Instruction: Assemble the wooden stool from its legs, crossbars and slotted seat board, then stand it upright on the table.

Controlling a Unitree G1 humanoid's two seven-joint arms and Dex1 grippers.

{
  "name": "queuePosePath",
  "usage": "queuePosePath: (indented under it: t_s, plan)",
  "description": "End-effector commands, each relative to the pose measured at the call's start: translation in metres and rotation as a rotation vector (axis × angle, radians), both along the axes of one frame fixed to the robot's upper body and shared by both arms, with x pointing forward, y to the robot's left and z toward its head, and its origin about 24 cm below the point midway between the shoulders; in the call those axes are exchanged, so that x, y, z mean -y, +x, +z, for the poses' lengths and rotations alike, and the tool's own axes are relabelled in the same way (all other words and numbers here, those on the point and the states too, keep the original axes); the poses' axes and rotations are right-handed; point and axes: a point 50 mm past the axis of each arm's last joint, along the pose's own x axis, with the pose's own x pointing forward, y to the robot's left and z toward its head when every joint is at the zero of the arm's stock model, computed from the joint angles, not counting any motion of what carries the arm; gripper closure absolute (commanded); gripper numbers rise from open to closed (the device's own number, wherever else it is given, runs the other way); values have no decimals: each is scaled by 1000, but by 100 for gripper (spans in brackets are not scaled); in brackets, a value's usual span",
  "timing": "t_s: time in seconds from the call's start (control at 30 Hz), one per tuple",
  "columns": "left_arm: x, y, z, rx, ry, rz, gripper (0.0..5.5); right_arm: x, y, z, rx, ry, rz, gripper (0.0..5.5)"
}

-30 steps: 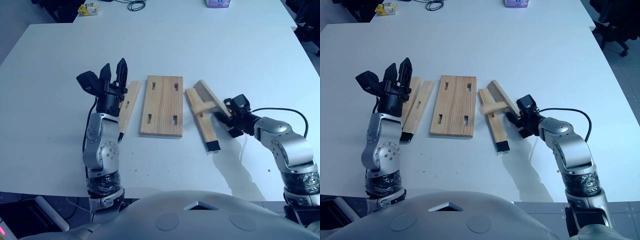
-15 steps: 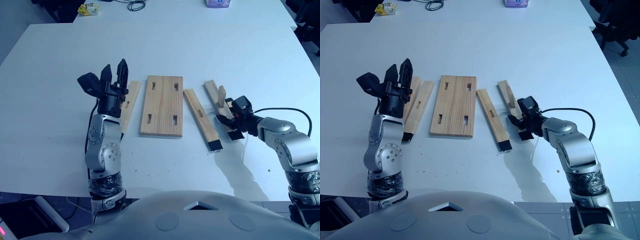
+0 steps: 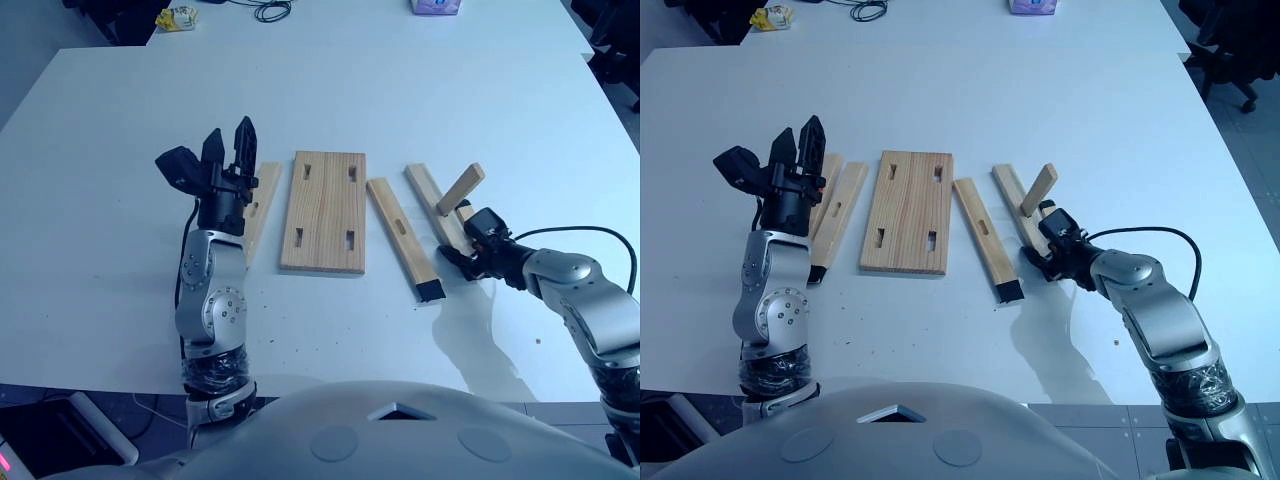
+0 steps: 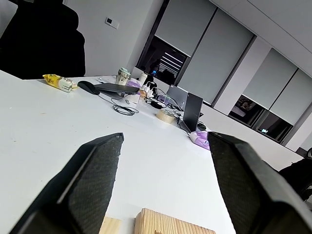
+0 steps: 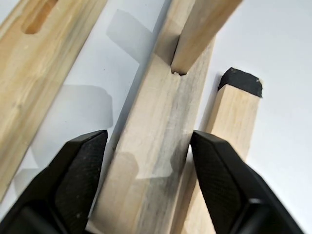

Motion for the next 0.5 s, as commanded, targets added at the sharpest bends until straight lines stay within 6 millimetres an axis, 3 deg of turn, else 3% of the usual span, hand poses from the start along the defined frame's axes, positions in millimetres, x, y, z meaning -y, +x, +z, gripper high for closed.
queuePosePath:
  t_s: [0.03, 0.13, 0.37, 0.5]
  plan:
    - [1, -3, -3, -12, 1, 20, 231, 3, -4, -16, -80, -12, -37, 299]
    - [2, -4, -4, -14, -4, 26, 231, 0, -3, -17, -109, 30, -75, 336]
    - [5, -3, -4, -6, -19, 41, 231, 1, 2, -16, -107, 22, -76, 336]
    - [4, -1, -1, 7, -24, 42, 231, -2, 23, -8, -11, 93, -82, 336]
